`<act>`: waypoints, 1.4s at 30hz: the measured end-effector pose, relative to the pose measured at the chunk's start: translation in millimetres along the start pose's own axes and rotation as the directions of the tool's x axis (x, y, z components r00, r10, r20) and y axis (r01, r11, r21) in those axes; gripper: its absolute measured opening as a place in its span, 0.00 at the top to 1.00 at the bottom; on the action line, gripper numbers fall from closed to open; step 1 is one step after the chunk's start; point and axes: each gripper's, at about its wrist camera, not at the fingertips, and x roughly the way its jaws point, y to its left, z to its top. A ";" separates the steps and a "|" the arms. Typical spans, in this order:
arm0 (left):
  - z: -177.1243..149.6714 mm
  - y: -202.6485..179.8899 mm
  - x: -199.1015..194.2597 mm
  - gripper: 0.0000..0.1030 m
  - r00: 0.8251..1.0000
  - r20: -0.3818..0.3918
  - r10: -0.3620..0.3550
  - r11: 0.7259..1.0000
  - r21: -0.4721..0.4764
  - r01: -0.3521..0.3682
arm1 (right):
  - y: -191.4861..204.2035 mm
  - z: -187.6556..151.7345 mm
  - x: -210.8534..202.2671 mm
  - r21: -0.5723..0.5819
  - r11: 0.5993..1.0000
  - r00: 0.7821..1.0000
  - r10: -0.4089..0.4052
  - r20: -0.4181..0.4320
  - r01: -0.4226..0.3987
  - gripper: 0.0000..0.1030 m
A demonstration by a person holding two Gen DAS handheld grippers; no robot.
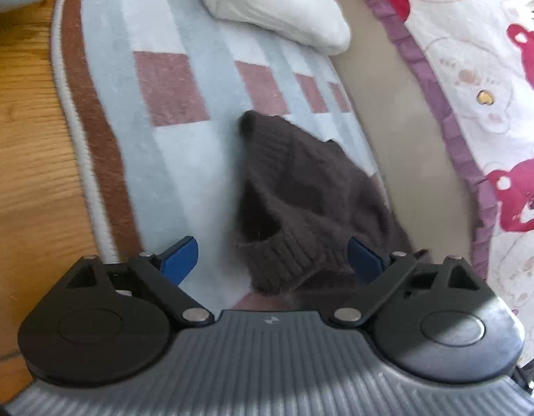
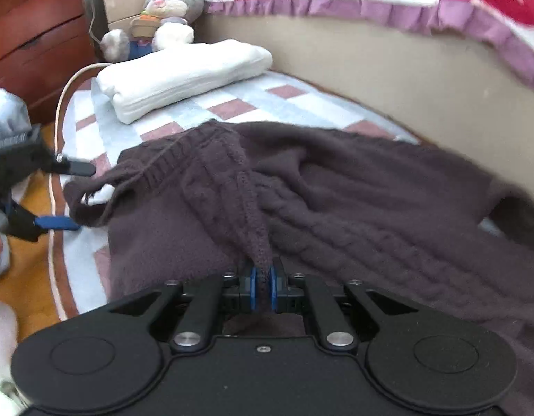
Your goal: Fold clothes
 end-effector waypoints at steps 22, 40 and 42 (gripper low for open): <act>17.8 -39.7 -4.4 0.88 0.844 0.270 0.463 0.705 0.466 -0.535 | 89.7 -24.3 -2.2 -0.098 0.825 0.828 0.541 -0.146 -0.557 0.90; -26.5 -158.8 -55.0 0.42 0.922 0.104 0.372 0.486 0.825 -0.289 | -55.0 40.6 -79.2 0.204 0.920 0.940 0.314 0.134 -0.336 0.50; -32.3 -184.3 -55.0 0.42 0.916 0.040 0.399 0.440 0.868 -0.229 | -84.0 37.7 -83.8 0.272 0.914 0.953 0.273 0.135 -0.300 0.50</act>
